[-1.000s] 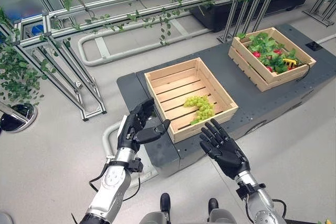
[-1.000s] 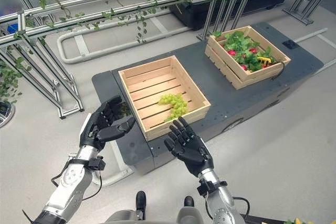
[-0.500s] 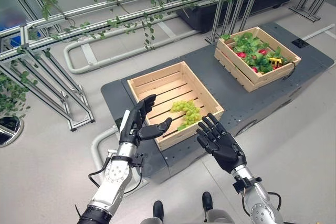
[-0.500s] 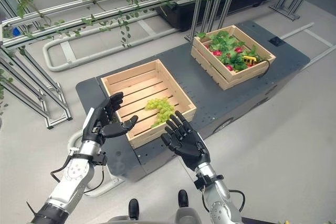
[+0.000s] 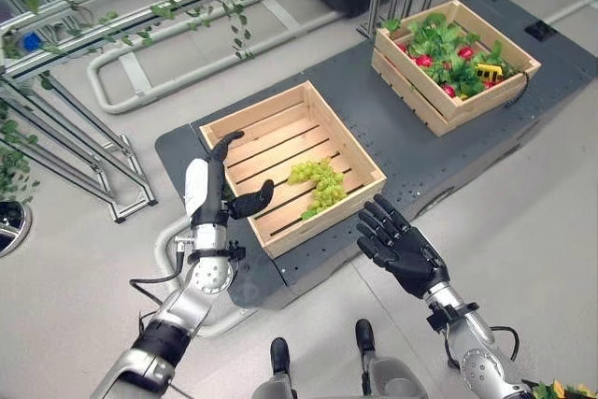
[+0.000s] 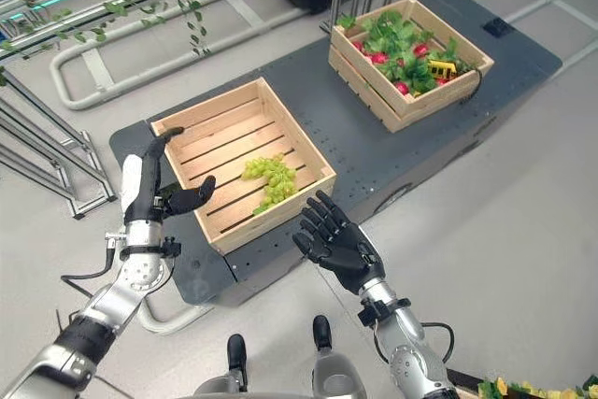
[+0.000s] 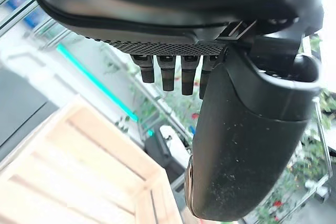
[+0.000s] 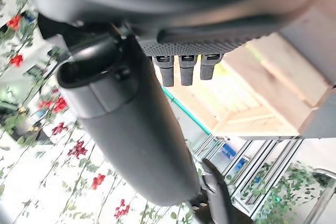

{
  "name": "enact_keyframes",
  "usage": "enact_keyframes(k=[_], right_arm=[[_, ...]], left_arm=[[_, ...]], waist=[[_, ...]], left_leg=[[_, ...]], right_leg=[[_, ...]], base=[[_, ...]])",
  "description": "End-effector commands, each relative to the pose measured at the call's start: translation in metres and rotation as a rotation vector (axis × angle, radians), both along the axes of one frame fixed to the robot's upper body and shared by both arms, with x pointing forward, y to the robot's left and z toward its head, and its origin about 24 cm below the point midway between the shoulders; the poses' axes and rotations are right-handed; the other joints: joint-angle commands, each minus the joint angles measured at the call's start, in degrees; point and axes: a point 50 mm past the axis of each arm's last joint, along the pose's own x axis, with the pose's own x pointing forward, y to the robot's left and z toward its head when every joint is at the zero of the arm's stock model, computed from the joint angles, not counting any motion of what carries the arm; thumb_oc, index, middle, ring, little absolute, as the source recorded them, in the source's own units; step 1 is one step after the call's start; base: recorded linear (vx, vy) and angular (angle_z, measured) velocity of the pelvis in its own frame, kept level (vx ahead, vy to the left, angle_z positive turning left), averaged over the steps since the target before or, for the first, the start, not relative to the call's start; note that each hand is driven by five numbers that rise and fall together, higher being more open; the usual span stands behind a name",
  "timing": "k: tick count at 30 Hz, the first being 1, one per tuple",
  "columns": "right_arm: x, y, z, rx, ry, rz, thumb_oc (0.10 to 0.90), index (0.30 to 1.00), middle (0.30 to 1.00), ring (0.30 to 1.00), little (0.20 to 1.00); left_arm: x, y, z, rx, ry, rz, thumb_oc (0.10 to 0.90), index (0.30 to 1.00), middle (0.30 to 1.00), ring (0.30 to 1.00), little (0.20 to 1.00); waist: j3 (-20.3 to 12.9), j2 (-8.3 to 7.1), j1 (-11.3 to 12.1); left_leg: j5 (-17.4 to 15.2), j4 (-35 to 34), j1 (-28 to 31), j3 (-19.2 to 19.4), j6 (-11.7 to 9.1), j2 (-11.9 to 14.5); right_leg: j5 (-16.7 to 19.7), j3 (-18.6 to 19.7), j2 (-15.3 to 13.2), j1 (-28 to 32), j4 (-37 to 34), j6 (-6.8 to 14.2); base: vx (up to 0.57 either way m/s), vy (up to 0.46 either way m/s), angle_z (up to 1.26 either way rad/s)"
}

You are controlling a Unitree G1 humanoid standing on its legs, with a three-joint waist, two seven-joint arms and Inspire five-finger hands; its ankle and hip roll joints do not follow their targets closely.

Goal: Pick up the fruits from the basket on one side to the basket on the other side

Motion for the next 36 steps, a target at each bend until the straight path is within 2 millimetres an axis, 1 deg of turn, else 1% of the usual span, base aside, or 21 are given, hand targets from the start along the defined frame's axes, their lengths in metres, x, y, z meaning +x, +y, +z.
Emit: enact_keyframes(k=[1,4,5,8,9,11,12,14,16,18,19,21,27,30,36], right_arm=[[0.021,0.017,0.052,0.11,-0.288,0.106,0.8,0.9,0.9,0.9,0.9],[0.023,0.018,0.054,0.099,-0.302,0.131,0.8,0.9,0.9,0.9,0.9],[0.023,0.019,0.056,0.092,-0.312,0.147,0.8,0.9,0.9,0.9,0.9],[0.024,0.02,0.057,0.086,-0.326,0.169,0.8,0.9,0.9,0.9,0.9],[0.025,0.021,0.059,0.084,-0.337,0.181,0.8,0.9,0.9,0.9,0.9],[0.028,0.023,0.063,0.085,-0.358,0.191,0.8,0.9,0.9,0.9,0.9],[0.028,0.023,0.063,0.085,-0.36,0.19,0.8,0.9,0.9,0.9,0.9],[0.032,0.025,0.069,0.085,-0.382,0.193,0.8,0.9,0.9,0.9,0.9],[0.034,0.026,0.073,0.08,-0.399,0.193,0.8,0.9,0.9,0.9,0.9],[0.036,0.024,0.075,0.079,-0.404,0.186,0.8,0.9,0.9,0.9,0.9],[0.037,0.023,0.077,0.068,-0.409,0.186,0.8,0.9,0.9,0.9,0.9],[0.038,0.02,0.078,0.055,-0.417,0.183,0.8,0.9,0.9,0.9,0.9],[0.037,0.02,0.085,0.071,-0.457,0.179,0.8,0.9,0.9,0.9,0.9],[0.036,0.023,0.088,0.083,-0.455,0.174,0.8,0.9,0.9,0.9,0.9],[0.038,0.03,0.092,0.104,-0.465,0.175,0.8,0.9,0.9,0.9,0.9]], left_arm=[[0.029,0.013,0.068,0.136,-0.311,0.11,0.8,0.9,0.9,0.9,0.9],[0.037,0.021,0.077,0.215,-0.343,0.182,0.8,0.9,0.9,0.9,0.9],[0.042,0.025,0.085,0.254,-0.359,0.215,0.8,0.9,0.9,0.9,0.9],[0.048,0.028,0.095,0.305,-0.375,0.244,0.8,0.9,0.9,0.9,0.9],[0.051,0.029,0.101,0.333,-0.385,0.253,0.8,0.9,0.9,0.9,0.9],[0.057,0.024,0.111,0.376,-0.402,0.253,0.8,0.9,0.9,0.9,0.9],[0.058,0.023,0.113,0.389,-0.402,0.248,0.8,0.9,0.9,0.9,0.9],[0.064,0.017,0.121,0.446,-0.395,0.236,0.8,0.9,0.9,0.9,0.9],[0.069,0.013,0.125,0.504,-0.376,0.236,0.8,0.9,0.9,0.9,0.9],[0.071,0.015,0.13,0.561,-0.372,0.267,0.8,0.9,0.9,0.9,0.9],[0.072,0.02,0.135,0.593,-0.375,0.293,0.8,0.9,0.9,0.9,0.9],[0.074,0.024,0.141,0.647,-0.374,0.323,0.8,0.9,0.9,0.9,0.9],[0.078,0.019,0.147,0.774,-0.363,0.37,0.8,0.9,0.9,0.9,0.9],[0.078,0.02,0.154,0.803,-0.404,0.396,0.8,0.9,0.9,0.9,0.9],[0.083,0.015,0.161,0.862,-0.399,0.401,0.8,0.9,0.9,0.9,0.9]], waist=[[2.7,-3.07,-2.3],[4.4,-3.11,-3.3],[5.6,-3.29,-3.8],[6.8,-3.61,-4.4],[7.8,-3.89,-4.8],[9.2,-4.35,-5.2],[9.5,-4.43,-5.3],[11.0,-4.84,-5.7],[12.1,-5.17,-6.0],[12.7,-5.17,-6.1],[13.2,-5.02,-6.3],[14.1,-4.89,-6.6],[15.9,-5.18,-6.8],[16.4,-5.67,-6.8],[17.5,-6.85,-7.0]], left_leg=[[1.1,0.1,1.8,1.9,1.1,1.4],[1.4,0.1,0.9,2.6,0.9,1.3],[1.4,1.0,-0.2,2.8,0.8,1.3],[1.0,2.7,-1.7,3.2,0.6,1.4],[0.7,4.1,-3.0,3.3,0.5,1.4],[0.2,6.7,-5.2,3.3,0.3,1.5],[0.1,7.1,-5.5,3.3,0.3,1.5],[-0.6,10.1,-7.7,3.0,0.0,1.5],[-1.0,11.9,-9.2,2.7,-0.1,1.6],[-1.2,12.9,-10.1,2.7,-0.1,1.5],[-1.4,13.2,-10.5,2.8,-0.1,1.5],[-1.4,14.6,-11.7,2.8,-0.2,1.4],[-1.7,16.0,-13.3,2.3,-0.1,1.3],[-1.6,15.9,-13.6,2.3,0.0,1.4],[-1.5,17.7,-15.4,2.4,-0.2,1.7]], right_leg=[[3.5,4.0,-1.0,-5.5,4.8,-0.1],[3.0,4.5,-0.8,-7.6,6.6,-0.3],[2.8,4.8,-0.7,-8.8,7.8,-0.4],[2.5,4.9,-0.6,-10.2,9.3,-0.7],[2.1,5.0,-0.5,-11.4,10.5,-0.8],[1.7,4.9,-0.3,-13.1,12.4,-1.1],[1.7,4.9,-0.3,-13.4,12.8,-1.1],[1.1,5.0,-0.1,-14.8,14.6,-1.4],[0.8,5.0,-0.1,-15.7,15.7,-1.6],[0.4,5.1,-0.1,-16.3,16.3,-1.7],[0.2,5.1,-0.1,-16.8,16.9,-1.7],[0.0,5.4,0.0,-17.3,17.5,-1.9],[-0.2,5.4,-0.3,-17.3,17.4,-1.9],[0.0,5.2,-0.3,-17.1,16.9,-1.9],[0.5,5.0,-0.1,-17.1,16.5,-1.9]], base=[[-0.05,0.05,-0.13],[-0.04,0.066,-0.18],[-0.03,0.042,-0.04],[-0.03,0.025,-0.18],[-0.05,0.006,-0.11],[-0.05,-0.008,-0.04],[-0.04,-0.011,-0.01],[-0.02,-0.005,-0.03],[0.0,0.0,0.0],[-0.01,0.016,0.04],[-0.03,0.051,0.03],[-0.03,0.046,-0.02],[-0.01,0.001,0.02],[0.0,0.0,0.0],[-0.01,-0.011,0.0]])
